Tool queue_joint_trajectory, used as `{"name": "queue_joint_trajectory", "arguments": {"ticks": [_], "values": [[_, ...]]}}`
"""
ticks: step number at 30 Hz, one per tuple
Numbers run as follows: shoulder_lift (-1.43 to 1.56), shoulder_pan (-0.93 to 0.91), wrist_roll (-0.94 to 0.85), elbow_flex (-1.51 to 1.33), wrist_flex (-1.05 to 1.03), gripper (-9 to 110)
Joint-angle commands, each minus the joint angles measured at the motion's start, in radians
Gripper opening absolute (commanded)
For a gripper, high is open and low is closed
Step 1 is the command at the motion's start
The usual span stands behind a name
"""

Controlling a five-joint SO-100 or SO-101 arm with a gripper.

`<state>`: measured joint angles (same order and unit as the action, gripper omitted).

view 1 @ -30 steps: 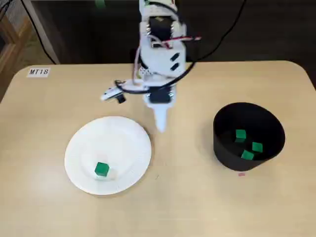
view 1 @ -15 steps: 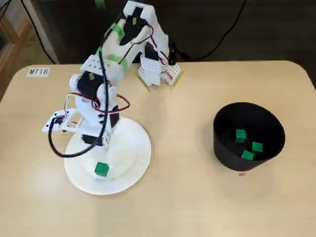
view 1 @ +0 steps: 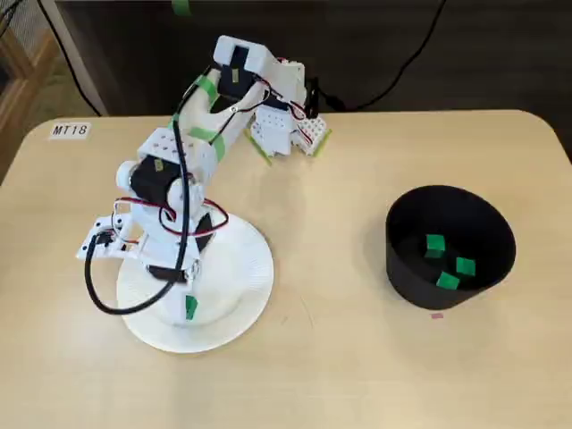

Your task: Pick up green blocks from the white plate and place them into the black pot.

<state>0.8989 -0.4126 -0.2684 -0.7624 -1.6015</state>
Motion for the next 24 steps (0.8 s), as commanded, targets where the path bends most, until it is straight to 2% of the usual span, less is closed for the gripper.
{"name": "queue_joint_trajectory", "arguments": {"ticks": [1, 6, 9, 10, 12, 13, 19, 24], "values": [[-0.005, -0.015, 0.017, 0.048, 0.02, 34], [-0.034, -0.032, 0.049, 0.048, 0.032, 31], [-0.055, -0.035, 0.066, 0.049, 0.043, 25], [-0.061, -0.035, 0.077, 0.049, 0.048, 21], [-0.084, -0.035, 0.109, 0.057, 0.058, 2], [-0.103, -0.034, 0.11, 0.08, 0.054, -2], [-0.087, -0.021, 0.081, 0.13, 0.043, -2], [0.08, -0.014, 0.089, 0.244, -0.014, -2]]}}
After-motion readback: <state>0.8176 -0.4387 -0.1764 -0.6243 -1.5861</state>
